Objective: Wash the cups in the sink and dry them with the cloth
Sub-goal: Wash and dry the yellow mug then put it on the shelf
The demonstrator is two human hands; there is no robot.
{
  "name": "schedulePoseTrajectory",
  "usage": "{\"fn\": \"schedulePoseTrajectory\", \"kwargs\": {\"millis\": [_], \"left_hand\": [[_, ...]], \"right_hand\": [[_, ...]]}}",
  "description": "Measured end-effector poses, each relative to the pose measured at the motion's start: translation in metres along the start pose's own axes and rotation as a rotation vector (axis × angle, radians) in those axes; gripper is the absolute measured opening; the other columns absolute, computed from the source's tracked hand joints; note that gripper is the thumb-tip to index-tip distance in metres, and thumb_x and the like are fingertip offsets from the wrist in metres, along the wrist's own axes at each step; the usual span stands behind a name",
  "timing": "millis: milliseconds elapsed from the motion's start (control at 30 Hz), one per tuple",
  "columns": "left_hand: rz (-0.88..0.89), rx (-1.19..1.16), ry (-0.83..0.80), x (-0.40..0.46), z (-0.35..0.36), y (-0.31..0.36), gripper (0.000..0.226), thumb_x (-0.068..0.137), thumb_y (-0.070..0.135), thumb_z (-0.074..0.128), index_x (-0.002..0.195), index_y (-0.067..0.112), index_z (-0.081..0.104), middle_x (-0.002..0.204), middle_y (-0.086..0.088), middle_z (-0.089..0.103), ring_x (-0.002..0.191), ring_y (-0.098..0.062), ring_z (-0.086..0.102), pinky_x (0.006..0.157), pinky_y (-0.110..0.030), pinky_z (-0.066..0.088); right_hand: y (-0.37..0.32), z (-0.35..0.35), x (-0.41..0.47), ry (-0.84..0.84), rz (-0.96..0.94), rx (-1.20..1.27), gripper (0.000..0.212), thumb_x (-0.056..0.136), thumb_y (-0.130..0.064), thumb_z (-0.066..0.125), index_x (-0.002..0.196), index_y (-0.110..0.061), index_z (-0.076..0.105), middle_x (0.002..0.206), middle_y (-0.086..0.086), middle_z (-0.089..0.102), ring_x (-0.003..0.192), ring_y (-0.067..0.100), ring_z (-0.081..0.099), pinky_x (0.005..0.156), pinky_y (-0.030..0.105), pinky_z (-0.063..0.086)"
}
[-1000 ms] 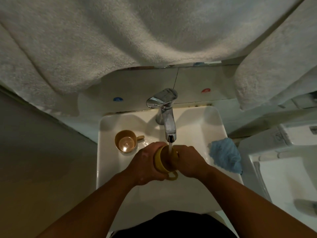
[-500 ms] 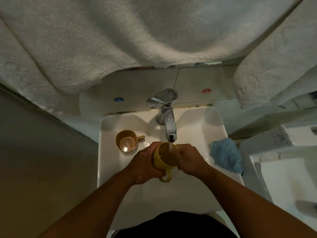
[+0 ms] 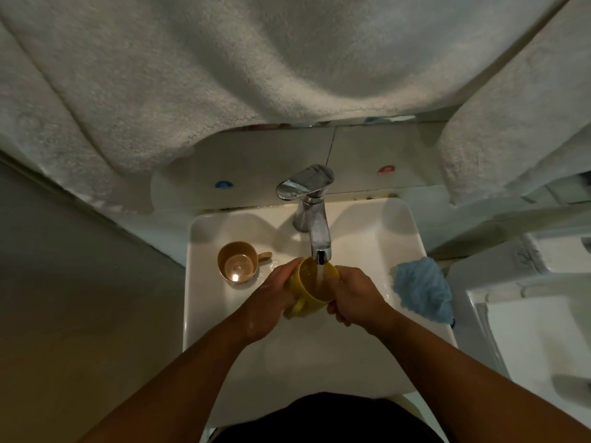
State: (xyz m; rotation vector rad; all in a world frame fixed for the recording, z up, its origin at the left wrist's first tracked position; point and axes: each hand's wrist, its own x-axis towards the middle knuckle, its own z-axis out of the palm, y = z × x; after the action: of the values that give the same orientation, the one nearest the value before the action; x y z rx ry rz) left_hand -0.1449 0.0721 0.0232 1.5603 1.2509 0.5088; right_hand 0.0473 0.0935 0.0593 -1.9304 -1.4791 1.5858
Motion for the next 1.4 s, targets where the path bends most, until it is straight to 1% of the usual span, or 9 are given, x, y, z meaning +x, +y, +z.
{"fn": "schedulePoseTrajectory", "kwargs": {"millis": [167,367,567,800,933,1033,1167,1300,1400], "left_hand": [[0.005,0.052,0.046,-0.002,0.002,-0.009,0.102,0.061,0.051,0.089,0.148,0.037,0.037,0.141,0.011,0.052,0.127,-0.006,0.052,0.101,-0.039,0.052],[-0.011,0.044,-0.056,0.003,-0.006,-0.012,0.1,0.062,0.05,0.09,0.148,0.037,0.04,0.137,0.016,0.057,0.124,-0.004,0.056,0.102,-0.039,0.052],[-0.034,-0.078,0.109,-0.004,-0.005,-0.018,0.088,0.052,0.039,0.098,0.126,0.041,0.049,0.122,0.024,0.055,0.112,-0.006,0.059,0.087,-0.034,0.06],[-0.056,0.042,-0.015,0.002,-0.009,-0.015,0.081,0.053,0.035,0.099,0.12,0.039,0.053,0.118,0.018,0.059,0.106,-0.006,0.059,0.085,-0.035,0.059],[-0.162,-0.198,0.074,-0.003,-0.002,-0.011,0.08,0.052,0.042,0.095,0.118,0.049,0.05,0.124,0.012,0.054,0.112,-0.015,0.058,0.084,-0.045,0.062],[-0.225,-0.284,0.097,-0.007,0.006,-0.004,0.071,0.057,0.047,0.094,0.103,0.072,0.046,0.123,0.014,0.054,0.108,-0.014,0.059,0.074,-0.031,0.062],[-0.239,-0.144,0.217,-0.004,0.013,-0.009,0.077,0.048,0.065,0.088,0.114,0.046,0.053,0.116,0.015,0.058,0.104,-0.013,0.06,0.076,-0.034,0.06],[-0.237,-0.023,0.292,0.002,0.025,-0.007,0.079,0.061,0.054,0.092,0.128,0.034,0.055,0.118,0.011,0.061,0.105,-0.014,0.061,0.087,-0.036,0.055],[-0.208,-0.072,0.299,0.004,0.03,0.002,0.082,0.066,0.063,0.083,0.137,0.032,0.054,0.125,0.008,0.06,0.109,-0.015,0.06,0.092,-0.038,0.054]], "right_hand": [[0.002,0.003,-0.005,-0.203,0.049,0.146,0.022,0.102,-0.032,0.052,0.101,-0.014,0.064,0.068,0.011,0.068,0.053,0.018,0.059,0.047,0.025,0.046],[0.01,-0.007,0.013,-0.032,-0.241,-0.525,0.024,0.103,-0.03,0.051,0.098,-0.015,0.069,0.085,0.001,0.072,0.073,0.02,0.068,0.067,0.03,0.055],[0.017,0.0,0.003,-0.152,0.043,0.211,0.043,0.104,-0.044,0.048,0.1,-0.004,0.063,0.057,0.008,0.055,0.042,0.015,0.04,0.04,0.023,0.031],[0.019,-0.004,0.014,0.04,-0.189,-0.384,0.02,0.098,-0.036,0.06,0.099,-0.022,0.074,0.074,-0.004,0.067,0.045,0.008,0.059,0.047,0.02,0.05],[0.023,-0.004,0.011,0.067,-0.063,0.002,0.028,0.099,-0.026,0.059,0.078,-0.015,0.072,0.055,0.001,0.061,0.04,0.014,0.055,0.042,0.025,0.045],[0.027,-0.002,0.005,-0.027,0.025,0.228,0.032,0.101,-0.03,0.057,0.078,-0.011,0.068,0.066,0.012,0.062,0.053,0.019,0.059,0.054,0.032,0.051],[0.017,0.002,0.002,-0.078,0.161,0.54,0.027,0.102,-0.047,0.051,0.113,-0.03,0.068,0.113,0.0,0.067,0.102,0.023,0.066,0.077,0.04,0.062],[0.015,0.014,0.002,-0.05,0.036,0.352,0.037,0.097,-0.055,0.053,0.131,-0.039,0.053,0.126,-0.003,0.057,0.108,0.022,0.061,0.08,0.046,0.063],[0.017,0.019,0.006,0.136,0.014,0.38,0.019,0.102,-0.049,0.046,0.115,-0.044,0.059,0.117,0.0,0.06,0.103,0.022,0.061,0.073,0.052,0.063]]}}
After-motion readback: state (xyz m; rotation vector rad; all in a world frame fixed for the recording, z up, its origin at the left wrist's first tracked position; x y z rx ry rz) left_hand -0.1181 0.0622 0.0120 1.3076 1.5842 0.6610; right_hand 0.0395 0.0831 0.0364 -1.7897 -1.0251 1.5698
